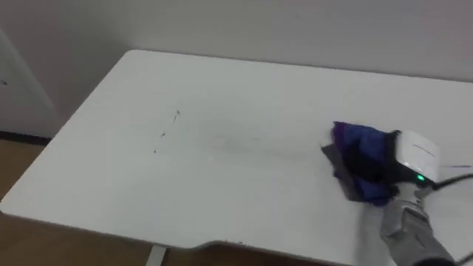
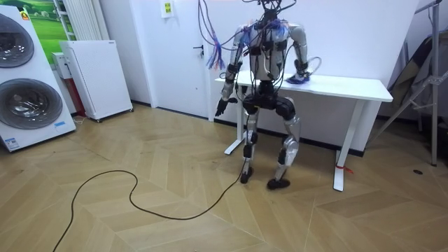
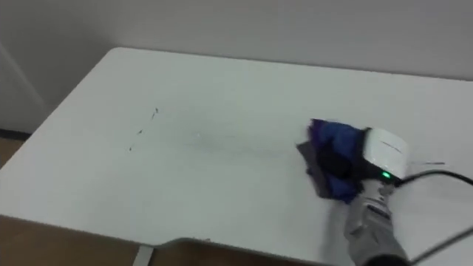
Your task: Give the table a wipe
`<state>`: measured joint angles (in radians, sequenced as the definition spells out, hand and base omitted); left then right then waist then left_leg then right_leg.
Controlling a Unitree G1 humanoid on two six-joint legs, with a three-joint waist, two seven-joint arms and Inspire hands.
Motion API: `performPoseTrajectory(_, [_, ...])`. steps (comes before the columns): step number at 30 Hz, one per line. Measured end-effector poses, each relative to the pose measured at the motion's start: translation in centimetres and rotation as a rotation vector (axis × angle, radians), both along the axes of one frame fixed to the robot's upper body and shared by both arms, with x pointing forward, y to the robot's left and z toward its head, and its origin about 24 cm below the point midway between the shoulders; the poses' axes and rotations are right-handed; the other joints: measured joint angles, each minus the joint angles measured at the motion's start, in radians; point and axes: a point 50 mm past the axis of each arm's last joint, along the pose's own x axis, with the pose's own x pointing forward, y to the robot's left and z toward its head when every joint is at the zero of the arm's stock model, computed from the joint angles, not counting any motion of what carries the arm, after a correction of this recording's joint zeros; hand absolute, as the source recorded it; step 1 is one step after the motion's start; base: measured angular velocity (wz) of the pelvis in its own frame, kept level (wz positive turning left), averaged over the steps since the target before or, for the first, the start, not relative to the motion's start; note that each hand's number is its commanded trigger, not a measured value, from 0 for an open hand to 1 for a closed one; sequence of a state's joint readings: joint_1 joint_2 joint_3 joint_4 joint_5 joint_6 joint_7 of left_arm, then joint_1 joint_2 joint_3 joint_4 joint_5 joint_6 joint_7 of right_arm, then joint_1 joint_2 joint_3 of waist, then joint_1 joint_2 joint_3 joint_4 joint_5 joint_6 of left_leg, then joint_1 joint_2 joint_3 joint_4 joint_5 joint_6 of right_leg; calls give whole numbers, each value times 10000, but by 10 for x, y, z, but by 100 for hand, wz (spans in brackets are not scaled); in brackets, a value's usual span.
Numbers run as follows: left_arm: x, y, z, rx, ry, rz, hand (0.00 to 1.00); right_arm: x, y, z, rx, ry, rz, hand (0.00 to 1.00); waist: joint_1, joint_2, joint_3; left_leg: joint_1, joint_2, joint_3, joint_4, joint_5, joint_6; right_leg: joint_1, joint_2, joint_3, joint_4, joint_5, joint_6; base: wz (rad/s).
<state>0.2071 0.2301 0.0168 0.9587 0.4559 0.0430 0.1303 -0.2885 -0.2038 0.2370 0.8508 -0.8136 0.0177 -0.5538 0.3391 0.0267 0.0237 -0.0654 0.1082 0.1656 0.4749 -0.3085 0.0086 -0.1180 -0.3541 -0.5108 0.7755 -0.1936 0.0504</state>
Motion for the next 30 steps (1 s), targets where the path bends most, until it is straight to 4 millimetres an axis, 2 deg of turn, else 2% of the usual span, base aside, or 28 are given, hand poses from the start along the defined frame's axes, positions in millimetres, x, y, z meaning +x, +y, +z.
performPoseTrajectory(1, [15, -5, 1, -163, -414, -216, 0, 8, 6, 6, -108, -147, 353, 100, 352, -114, -44, -264, 163, 253, 221, 34, -92, 67, -480, 299, 101, -59, 48, 54])
performPoseTrajectory(2, [18, -7, 1, -245, -495, -248, 0, 15, 10, 12, -124, -259, 550, 100, 633, -90, -29, -397, 220, 265, 367, 71, -223, 71, -591, 495, -230, -5, 64, -10])
performPoseTrajectory(3, [18, -5, 2, -266, -512, -236, 0, 28, 18, 23, -134, -527, 972, 100, 1025, -43, -14, -671, 472, 285, 657, 9, -365, 68, -648, 818, -1127, 324, 84, -27])
performPoseTrajectory(4, [17, 2, 4, -73, -466, -220, 0, 37, 23, 31, -175, -749, 1286, 100, 1195, -67, -25, -945, 748, 235, 816, 15, -537, 67, -606, 1069, -2139, 803, 160, -15])
performPoseTrajectory(5, [16, 7, 5, 41, -416, -220, 0, 39, 24, 32, -168, -772, 1340, 100, 1255, -92, -34, -1032, 824, 140, 835, 52, -648, 109, -563, 1132, -2638, 990, 244, 24])
performPoseTrajectory(6, [16, 15, 8, 236, -371, -210, 0, 40, 21, 32, -206, -713, 1302, 100, 1191, -94, -40, -1177, 989, -241, 889, 96, -928, 326, -352, 1136, -3347, 1254, 627, 50])
performPoseTrajectory(7, [16, 22, 10, 411, -389, -190, 0, 37, 16, 29, -170, -592, 1199, 100, 1067, -108, -51, -1258, 1097, -581, 762, 211, -1213, 522, -13, 931, -3475, 1043, 979, 51])
performPoseTrajectory(9, [13, 25, 10, 438, -309, 8, 0, 36, 8, 30, -59, -689, 1090, 100, 843, -178, -63, -1316, 1168, -1073, 371, 467, -1532, 654, 325, 624, -3640, 657, 1163, 29])
performPoseTrajectory(10, [12, 24, 10, 380, -297, 25, 0, 34, 1, 31, -90, -751, 973, 100, 685, -190, -68, -1333, 1299, -1181, 184, 665, -1699, 669, 458, 476, -3576, 403, 1151, 13])
performPoseTrajectory(12, [11, 23, 9, 307, -309, 83, 0, 26, -12, 27, -28, -637, 708, 100, 464, -212, -78, -1124, 1499, -1231, -156, 943, -1896, 630, 641, 380, -3433, 197, 996, 1])
performPoseTrajectory(13, [7, 24, 8, 318, -196, 197, 0, 17, -21, 21, 46, -456, 419, 100, 359, -315, -152, -882, 1600, -1112, -452, 1078, -1993, 659, 722, 399, -3427, 54, 937, -8])
performPoseTrajectory(14, [4, 25, 8, 334, -130, 240, 0, 12, -25, 18, 45, -371, 303, 100, 321, -349, -183, -759, 1658, -1065, -561, 1110, -2048, 686, 782, 422, -3431, 3, 900, -24])
performPoseTrajectory(15, [-9, 26, 6, 372, 135, 349, 0, 3, -31, 12, -19, -219, 192, 100, 225, -423, -225, -554, 1772, -927, -801, 1193, -2142, 697, 843, 427, -3376, -136, 824, -13])
performPoseTrajectory(17, [-20, 26, 5, 359, 373, 437, 0, -5, -40, 9, -107, -84, 12, 100, -118, -545, -259, -459, 1865, -928, -1020, 1406, -2248, 678, 947, 428, -3123, -381, 774, 6])
performPoseTrajectory(18, [-22, 24, 4, 308, 426, 455, 0, -10, -50, 9, -215, -37, -242, 100, -330, -603, -252, -444, 1962, -918, -1097, 1502, -2337, 642, 1007, 377, -3021, -576, 709, 19])
performPoseTrajectory(20, [-28, 20, 3, 212, 552, 487, 0, -17, -64, 8, -364, 59, -703, 100, -523, -603, -250, -450, 2094, -832, -1128, 1682, -2314, 662, 1167, 396, -2847, -861, 618, 27])
performPoseTrajectory(22, [-30, 14, 1, 130, 567, 414, 0, -26, -78, 7, -363, 71, -1359, 100, -656, -613, -204, -443, 2100, -483, -1034, 1942, -1895, 630, 1203, 561, -2571, -1118, 456, 21])
performPoseTrajectory(24, [-41, 9, -2, 9, 808, 528, 0, -26, -82, 10, -436, 0, -1459, 100, -667, -455, -162, -421, 2028, -289, -820, 1955, -1828, 652, 1257, 645, -2533, -1179, 378, -5])
performPoseTrajectory(26, [-45, 9, -2, 33, 949, 584, 0, -23, -80, 13, -405, -88, -1361, 100, -655, -360, -107, -409, 1701, -291, -754, 1768, -1527, 640, 1294, 735, -2597, -1172, 300, -8])
performPoseTrajectory(27, [-48, 9, -2, 59, 1086, 634, 0, -21, -77, 15, -386, -160, -1252, 100, -650, -283, -52, -349, 1336, -310, -787, 1610, -1340, 645, 1364, 947, -2756, -1107, 243, -9])
performPoseTrajectory(28, [-51, 7, -2, 27, 1171, 673, 0, -18, -75, 18, -453, -212, -1113, 100, -572, -181, -27, -226, 916, -328, -955, 1495, -1256, 640, 1440, 1211, -2950, -1001, 204, -15])
performPoseTrajectory(29, [-52, 6, -3, -1, 1204, 680, 0, -17, -74, 19, -485, -237, -1041, 100, -499, -117, -14, -119, 733, -328, -1092, 1442, -1239, 644, 1487, 1335, -3070, -923, 186, -49])
performPoseTrajectory(30, [-55, 4, -4, -62, 1318, 712, 0, -13, -70, 22, -540, -319, -927, 100, -216, 73, -11, 207, 605, -277, -1478, 1388, -1246, 634, 1657, 1631, -3327, -717, 126, -75])
